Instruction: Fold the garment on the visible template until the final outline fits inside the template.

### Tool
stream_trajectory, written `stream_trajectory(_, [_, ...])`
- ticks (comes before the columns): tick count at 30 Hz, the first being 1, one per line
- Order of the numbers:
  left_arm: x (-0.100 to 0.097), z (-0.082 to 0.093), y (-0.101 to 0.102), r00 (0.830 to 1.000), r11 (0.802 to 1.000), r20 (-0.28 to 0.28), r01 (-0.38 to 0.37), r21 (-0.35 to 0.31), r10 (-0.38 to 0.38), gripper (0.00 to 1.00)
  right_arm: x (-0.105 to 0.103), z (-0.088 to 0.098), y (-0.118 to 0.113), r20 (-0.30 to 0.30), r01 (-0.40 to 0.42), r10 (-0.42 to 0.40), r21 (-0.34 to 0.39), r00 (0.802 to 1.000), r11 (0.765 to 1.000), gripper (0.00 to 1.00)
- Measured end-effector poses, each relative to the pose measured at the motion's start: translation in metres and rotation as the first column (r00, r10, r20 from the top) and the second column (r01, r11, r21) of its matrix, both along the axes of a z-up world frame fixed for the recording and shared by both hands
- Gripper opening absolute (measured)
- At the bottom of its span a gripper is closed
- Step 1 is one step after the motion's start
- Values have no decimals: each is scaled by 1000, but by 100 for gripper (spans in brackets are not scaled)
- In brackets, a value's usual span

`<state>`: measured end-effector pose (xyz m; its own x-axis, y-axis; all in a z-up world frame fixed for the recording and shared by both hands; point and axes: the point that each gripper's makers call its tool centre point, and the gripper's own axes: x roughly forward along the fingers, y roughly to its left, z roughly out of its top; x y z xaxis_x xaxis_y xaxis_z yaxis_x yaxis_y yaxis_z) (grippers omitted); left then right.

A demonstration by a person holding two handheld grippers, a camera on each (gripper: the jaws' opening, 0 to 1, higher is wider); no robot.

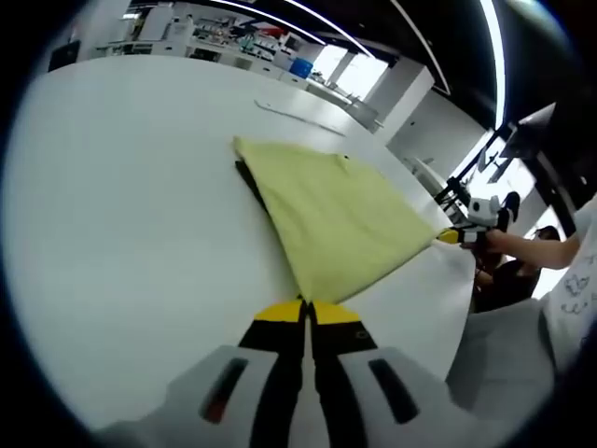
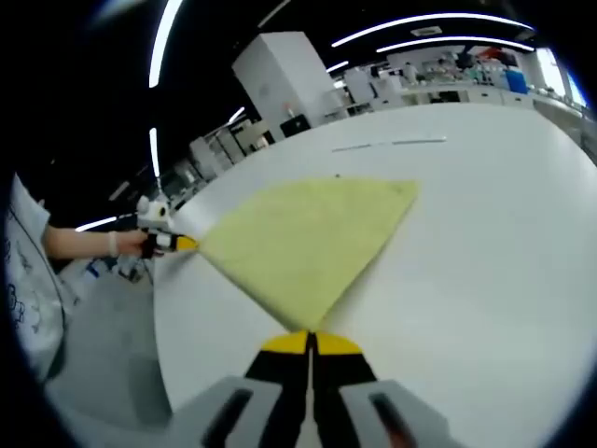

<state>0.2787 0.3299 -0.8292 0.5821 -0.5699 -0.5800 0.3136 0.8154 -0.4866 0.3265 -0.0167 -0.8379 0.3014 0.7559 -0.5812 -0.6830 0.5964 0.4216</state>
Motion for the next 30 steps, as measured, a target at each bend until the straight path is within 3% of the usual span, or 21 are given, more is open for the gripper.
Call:
stream_trajectory(8, [-29, 1, -3, 999, 999, -11, 34, 2, -34, 0, -36, 0, -4, -17, -31, 31, -3, 999, 1000, 0])
stream_trajectory(13, [-34, 1, -2, 1000, 1000, -15, 25, -10, -25, 0, -44, -4, -5, -35, -19, 19, 1, 999, 1000, 0])
stream_trajectory(16, [-35, 3, -7, 999, 999, 17, 41, 14, -42, 0, -45, -2, -3, -32, -13, 13, 3, 999, 1000, 0])
stream_trajectory(18, [-37, 3, -8, 992, 992, 59, 108, 64, -112, 1, -46, 2, -1, 3, -12, 13, -8, 1000, 1000, 0])
stream_trajectory(20, [-39, 2, -4, 993, 992, 51, 105, 72, -109, 11, -49, 11, 0, 13, -4, 4, 14, 1000, 1000, 0])
stream_trajectory(21, [-38, 1, 2, 994, 993, 47, 96, 65, -100, 20, -48, 14, 0, 26, 4, -4, 20, 1000, 1000, 5])
stream_trajectory(22, [-37, 2, 5, 994, 994, 53, 87, 60, -91, 26, -44, 21, -1, 70, 16, -17, 24, 997, 1000, 15])
stream_trajectory(24, [-35, 4, 12, 994, 995, 73, 73, 68, -78, 39, -47, 31, -1, 88, 24, -26, 30, 996, 999, 35])
stream_trajectory(25, [-29, 10, 15, 990, 996, 130, 52, 76, -61, 45, -47, 35, 0, 107, 28, -31, 32, 994, 999, 41])
stream_trajectory(26, [-28, 13, 15, 988, 997, 144, 41, 71, -51, 51, -47, 40, 1, 137, 33, -37, 35, 990, 999, 49])
stream_trajectory(29, [-27, 14, 17, 987, 997, 158, 21, 78, -33, 67, -51, 45, 3, 147, 36, -41, 38, 988, 999, 61])
stream_trajectory(30, [-27, 16, 16, 986, 997, 165, 6, 81, -19, 76, -51, 45, 4, 149, 35, -40, 37, 988, 999, 64])
